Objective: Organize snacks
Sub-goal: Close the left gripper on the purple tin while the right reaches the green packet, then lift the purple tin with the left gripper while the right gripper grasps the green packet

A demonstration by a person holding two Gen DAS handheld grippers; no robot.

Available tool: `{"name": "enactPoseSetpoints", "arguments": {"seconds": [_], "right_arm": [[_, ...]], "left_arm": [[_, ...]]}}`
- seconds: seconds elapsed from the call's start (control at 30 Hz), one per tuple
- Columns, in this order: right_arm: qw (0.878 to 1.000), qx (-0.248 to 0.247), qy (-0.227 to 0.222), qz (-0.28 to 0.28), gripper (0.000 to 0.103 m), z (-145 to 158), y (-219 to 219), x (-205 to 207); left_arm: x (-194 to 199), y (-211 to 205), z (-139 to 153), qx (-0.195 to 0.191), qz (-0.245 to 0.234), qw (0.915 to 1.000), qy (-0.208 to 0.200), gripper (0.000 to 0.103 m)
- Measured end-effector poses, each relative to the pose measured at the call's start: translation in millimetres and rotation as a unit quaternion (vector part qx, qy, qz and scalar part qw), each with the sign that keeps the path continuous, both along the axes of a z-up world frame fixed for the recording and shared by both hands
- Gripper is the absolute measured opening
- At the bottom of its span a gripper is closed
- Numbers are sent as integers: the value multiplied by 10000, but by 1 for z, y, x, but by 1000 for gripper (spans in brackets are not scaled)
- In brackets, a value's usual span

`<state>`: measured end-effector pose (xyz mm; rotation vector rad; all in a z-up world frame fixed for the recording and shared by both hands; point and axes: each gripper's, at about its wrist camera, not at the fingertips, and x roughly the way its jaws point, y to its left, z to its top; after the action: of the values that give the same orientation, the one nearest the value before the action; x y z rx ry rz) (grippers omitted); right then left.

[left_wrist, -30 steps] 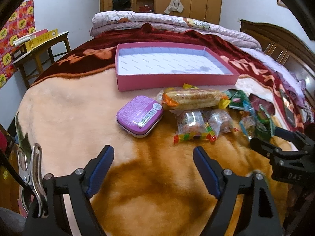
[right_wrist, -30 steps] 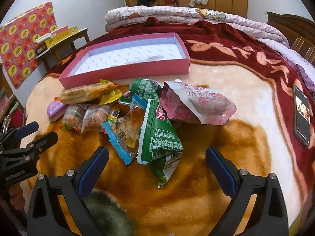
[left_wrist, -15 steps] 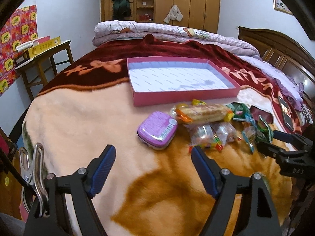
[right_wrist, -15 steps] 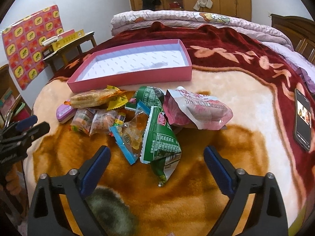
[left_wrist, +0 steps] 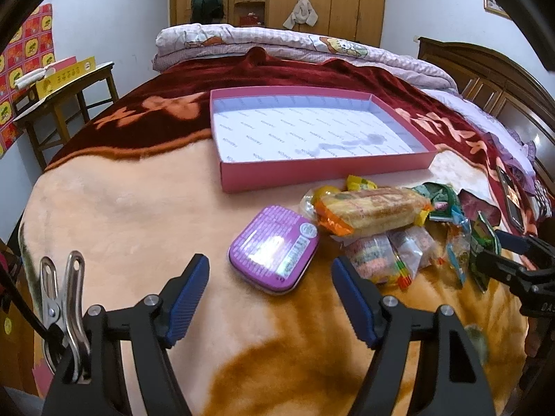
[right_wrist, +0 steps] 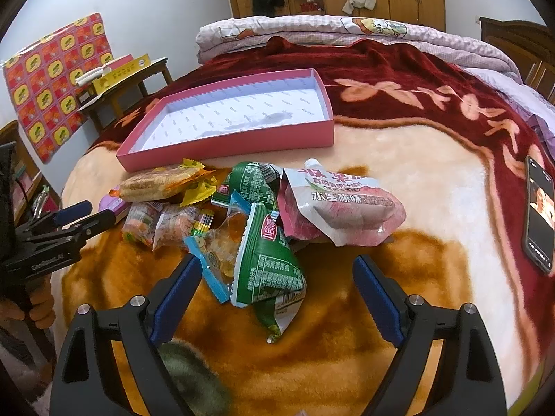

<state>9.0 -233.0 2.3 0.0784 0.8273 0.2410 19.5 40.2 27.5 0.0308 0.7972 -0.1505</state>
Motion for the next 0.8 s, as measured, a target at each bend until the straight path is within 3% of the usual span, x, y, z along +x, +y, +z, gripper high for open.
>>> {"name": "enactPoseSetpoints", "arguments": {"seconds": [0.07,0.43,0.57,0.8], "right_arm": [[10000,31,16,8,82,-1,1,0],[9995,182,263,-1,65,-10,-6,-1],[9993,191,325,4,64,-15,-6,0],[9997,-17,250,23,64,-17,-1,-2]], "left_arm": [[3,-2,0,57,-14,10000,-26,77],[18,-7,-11,100,83,9999,59,69],[20,-15,-15,327,5,9994,59,68],[22,-18,-16,369,48,9993,49,69]]}}
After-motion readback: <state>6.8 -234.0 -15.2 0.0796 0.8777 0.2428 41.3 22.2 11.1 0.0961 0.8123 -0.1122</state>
